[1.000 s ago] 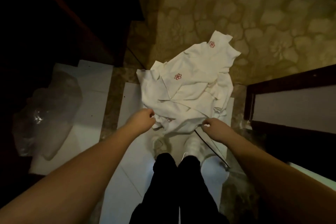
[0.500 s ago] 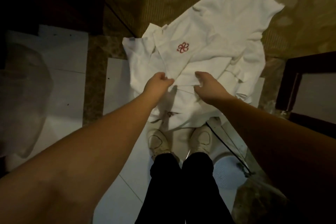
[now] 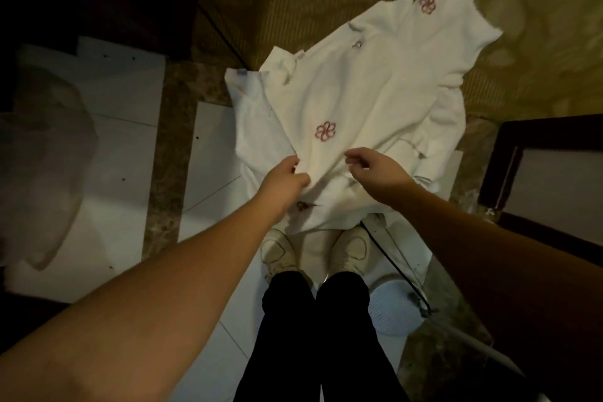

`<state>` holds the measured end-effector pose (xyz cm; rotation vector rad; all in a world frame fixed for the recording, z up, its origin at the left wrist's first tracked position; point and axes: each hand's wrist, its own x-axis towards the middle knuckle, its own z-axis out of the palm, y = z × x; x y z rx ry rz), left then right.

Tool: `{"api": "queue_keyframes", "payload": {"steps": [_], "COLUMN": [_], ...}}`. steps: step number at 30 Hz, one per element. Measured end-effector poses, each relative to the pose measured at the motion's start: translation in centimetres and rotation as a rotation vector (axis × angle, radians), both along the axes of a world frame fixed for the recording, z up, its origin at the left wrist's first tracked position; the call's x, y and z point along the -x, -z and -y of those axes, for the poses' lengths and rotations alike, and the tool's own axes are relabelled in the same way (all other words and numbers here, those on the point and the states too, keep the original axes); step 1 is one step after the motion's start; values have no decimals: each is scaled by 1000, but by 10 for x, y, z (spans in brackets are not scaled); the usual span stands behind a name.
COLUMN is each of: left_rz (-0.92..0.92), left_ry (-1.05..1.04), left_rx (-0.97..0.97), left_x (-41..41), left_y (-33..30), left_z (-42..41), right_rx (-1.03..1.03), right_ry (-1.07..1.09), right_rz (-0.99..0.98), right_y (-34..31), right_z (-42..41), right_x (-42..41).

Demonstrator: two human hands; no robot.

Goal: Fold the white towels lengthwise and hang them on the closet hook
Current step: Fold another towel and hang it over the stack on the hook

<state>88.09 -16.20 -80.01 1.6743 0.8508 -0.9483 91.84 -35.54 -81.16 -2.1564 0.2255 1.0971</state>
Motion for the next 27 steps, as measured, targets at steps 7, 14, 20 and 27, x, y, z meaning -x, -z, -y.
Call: {"api": "queue_keyframes", "payload": {"steps": [7,14,20,27], "left_rz": [78,245,407,568], "left_ry": [294,532,527,240], "left_rx": [-6,-42,-100,-137], "left_x": [21,22,33,61], "left_y": [-76,-164,-245,-354], "left_z": [-19,-30,-48,-69], "right_rx": [-70,-22,-25,-4], "right_ry": [-503,-1118,-1143,-1158], "right_rz": [331,378,357,274], "right_y": [-86,-182,-261,-365], "right_z": [-21,-67,-90,-110], "right_x": [-9,-28,-35,-20]}}
